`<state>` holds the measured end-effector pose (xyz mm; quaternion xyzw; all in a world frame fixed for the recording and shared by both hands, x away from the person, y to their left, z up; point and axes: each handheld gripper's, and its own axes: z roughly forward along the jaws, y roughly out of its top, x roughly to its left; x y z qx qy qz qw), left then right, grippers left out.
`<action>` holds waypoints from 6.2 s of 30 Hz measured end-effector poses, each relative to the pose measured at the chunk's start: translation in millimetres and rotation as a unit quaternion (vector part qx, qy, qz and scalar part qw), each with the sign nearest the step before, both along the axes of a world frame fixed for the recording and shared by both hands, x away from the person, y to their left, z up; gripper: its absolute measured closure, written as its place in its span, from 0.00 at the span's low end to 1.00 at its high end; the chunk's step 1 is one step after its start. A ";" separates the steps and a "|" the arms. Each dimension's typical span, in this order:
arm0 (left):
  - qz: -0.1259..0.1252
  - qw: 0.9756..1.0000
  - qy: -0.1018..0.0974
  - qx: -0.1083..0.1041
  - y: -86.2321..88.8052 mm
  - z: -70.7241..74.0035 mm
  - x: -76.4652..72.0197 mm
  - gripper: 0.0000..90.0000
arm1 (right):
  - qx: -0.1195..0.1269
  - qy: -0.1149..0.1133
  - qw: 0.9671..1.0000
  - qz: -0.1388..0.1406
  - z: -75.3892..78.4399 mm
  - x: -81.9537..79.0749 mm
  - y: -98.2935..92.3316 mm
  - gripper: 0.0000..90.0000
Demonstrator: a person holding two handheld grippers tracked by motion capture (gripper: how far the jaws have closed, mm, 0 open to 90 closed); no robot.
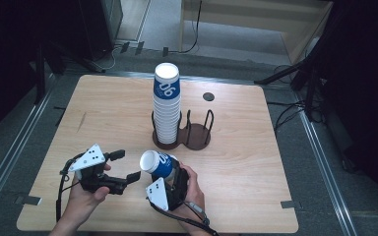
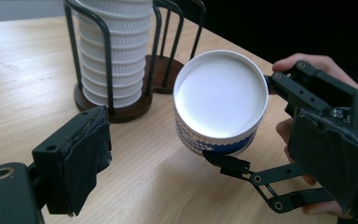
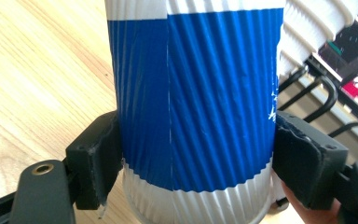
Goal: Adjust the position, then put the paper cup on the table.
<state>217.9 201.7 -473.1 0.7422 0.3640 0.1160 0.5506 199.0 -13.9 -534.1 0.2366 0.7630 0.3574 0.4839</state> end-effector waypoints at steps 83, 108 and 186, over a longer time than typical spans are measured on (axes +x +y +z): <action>0.057 0.992 -0.083 -0.071 5.9 -4.4 1.2 0.29 | 0.088 -0.011 0.996 0.000 29.6 1.0 -25.0 0.14; 0.087 0.982 -0.129 -0.103 7.4 -7.3 0.3 0.29 | 0.213 0.068 0.974 -0.037 37.6 14.5 -39.7 0.16; 0.058 0.977 -0.160 -0.125 -19.7 -16.0 3.2 0.29 | 0.768 0.375 0.513 -0.081 55.8 31.0 -8.3 0.00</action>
